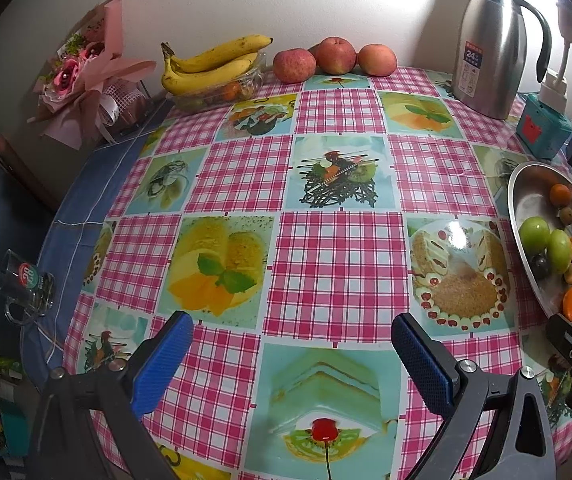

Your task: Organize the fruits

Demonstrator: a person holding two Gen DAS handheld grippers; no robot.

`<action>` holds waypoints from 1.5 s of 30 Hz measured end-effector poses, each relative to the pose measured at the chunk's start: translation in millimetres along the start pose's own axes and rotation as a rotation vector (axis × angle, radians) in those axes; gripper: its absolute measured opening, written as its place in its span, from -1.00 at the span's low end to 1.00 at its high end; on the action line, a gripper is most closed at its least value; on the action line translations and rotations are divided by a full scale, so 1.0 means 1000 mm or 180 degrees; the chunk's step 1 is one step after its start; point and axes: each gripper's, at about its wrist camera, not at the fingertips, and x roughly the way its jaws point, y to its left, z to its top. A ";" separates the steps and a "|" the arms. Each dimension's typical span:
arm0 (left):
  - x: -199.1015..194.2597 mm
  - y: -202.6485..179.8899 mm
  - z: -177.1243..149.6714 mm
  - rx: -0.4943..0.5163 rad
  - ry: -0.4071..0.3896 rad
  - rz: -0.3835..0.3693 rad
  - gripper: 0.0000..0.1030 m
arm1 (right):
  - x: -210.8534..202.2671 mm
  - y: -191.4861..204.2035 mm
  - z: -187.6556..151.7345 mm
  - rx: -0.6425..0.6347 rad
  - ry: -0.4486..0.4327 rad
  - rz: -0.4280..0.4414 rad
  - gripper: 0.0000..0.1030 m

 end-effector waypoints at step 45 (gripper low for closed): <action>-0.004 0.005 -0.001 -0.0017 -0.0076 -0.0028 0.96 | 0.003 0.001 -0.003 0.0002 0.0029 0.0010 0.78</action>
